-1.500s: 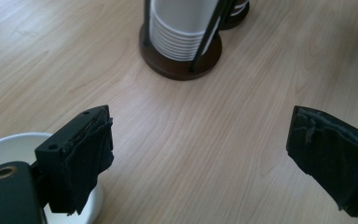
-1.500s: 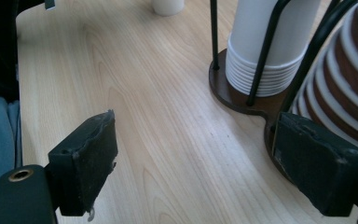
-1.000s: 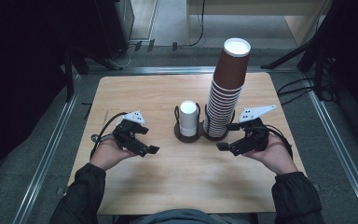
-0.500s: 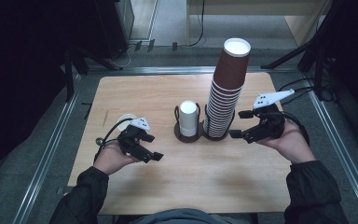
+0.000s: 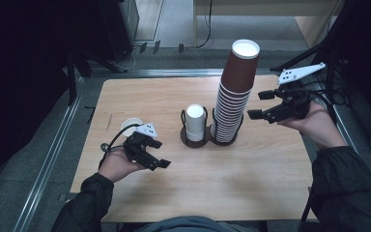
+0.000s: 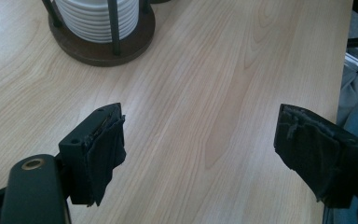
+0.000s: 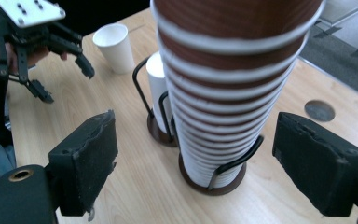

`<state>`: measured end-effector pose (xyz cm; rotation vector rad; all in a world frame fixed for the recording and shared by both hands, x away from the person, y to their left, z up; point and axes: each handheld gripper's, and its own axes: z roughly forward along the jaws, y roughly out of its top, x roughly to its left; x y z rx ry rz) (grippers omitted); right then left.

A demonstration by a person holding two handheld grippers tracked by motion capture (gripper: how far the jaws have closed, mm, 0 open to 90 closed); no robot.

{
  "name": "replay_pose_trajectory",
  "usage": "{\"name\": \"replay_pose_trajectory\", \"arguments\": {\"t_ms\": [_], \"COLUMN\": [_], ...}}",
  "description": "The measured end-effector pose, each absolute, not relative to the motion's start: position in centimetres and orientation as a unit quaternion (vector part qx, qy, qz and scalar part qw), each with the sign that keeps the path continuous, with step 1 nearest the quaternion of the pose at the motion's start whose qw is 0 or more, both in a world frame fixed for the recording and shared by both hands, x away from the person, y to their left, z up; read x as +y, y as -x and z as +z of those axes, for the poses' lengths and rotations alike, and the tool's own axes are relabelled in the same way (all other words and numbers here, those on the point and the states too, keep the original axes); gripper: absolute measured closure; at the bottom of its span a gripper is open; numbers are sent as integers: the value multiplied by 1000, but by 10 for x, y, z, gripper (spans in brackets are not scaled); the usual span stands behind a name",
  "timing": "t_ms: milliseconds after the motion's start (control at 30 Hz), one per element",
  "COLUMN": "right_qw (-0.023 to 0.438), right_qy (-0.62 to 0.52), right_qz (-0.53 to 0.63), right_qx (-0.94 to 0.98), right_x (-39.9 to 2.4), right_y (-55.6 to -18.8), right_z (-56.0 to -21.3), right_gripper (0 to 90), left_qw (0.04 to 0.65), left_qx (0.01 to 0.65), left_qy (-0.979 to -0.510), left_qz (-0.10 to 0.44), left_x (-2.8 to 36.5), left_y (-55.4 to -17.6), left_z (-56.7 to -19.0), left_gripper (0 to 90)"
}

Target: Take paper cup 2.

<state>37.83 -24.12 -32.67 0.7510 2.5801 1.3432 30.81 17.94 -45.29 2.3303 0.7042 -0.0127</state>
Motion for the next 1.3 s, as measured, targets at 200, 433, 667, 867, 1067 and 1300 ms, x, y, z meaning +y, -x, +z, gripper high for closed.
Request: {"name": "replay_pose_trajectory", "arguments": {"t_ms": [200, 433, 667, 867, 1067, 1300], "right_qw": [77, 98, 99, 108, 102, 117], "right_qy": [-240, -237, -227, -229, -227, -224], "right_qz": [445, 445, 460, 461, 480, 479], "right_qx": [859, 858, 853, 850, 841, 841], "right_x": [-236, -226, -211, -202, -196, -191], "right_y": [-387, -399, -409, -418, -422, -422], "right_z": [-303, -279, -262, -256, -252, -249], "right_gripper": [141, 139, 136, 136, 138, 170], "left_qw": [340, 361, 354, 349, 350, 349], "left_qx": [271, 269, 269, 266, 260, 258], "left_qy": [-900, -893, -896, -898, -900, -901], "left_qz": [-11, -12, -16, -19, -21, -24], "left_x": [179, 182, 182, 180, 180, 180], "left_y": [-310, -309, -310, -310, -308, -308], "left_z": [-457, -455, -457, -458, -459, -460], "left_gripper": [161, 237, 236, 236, 238, 239]}}
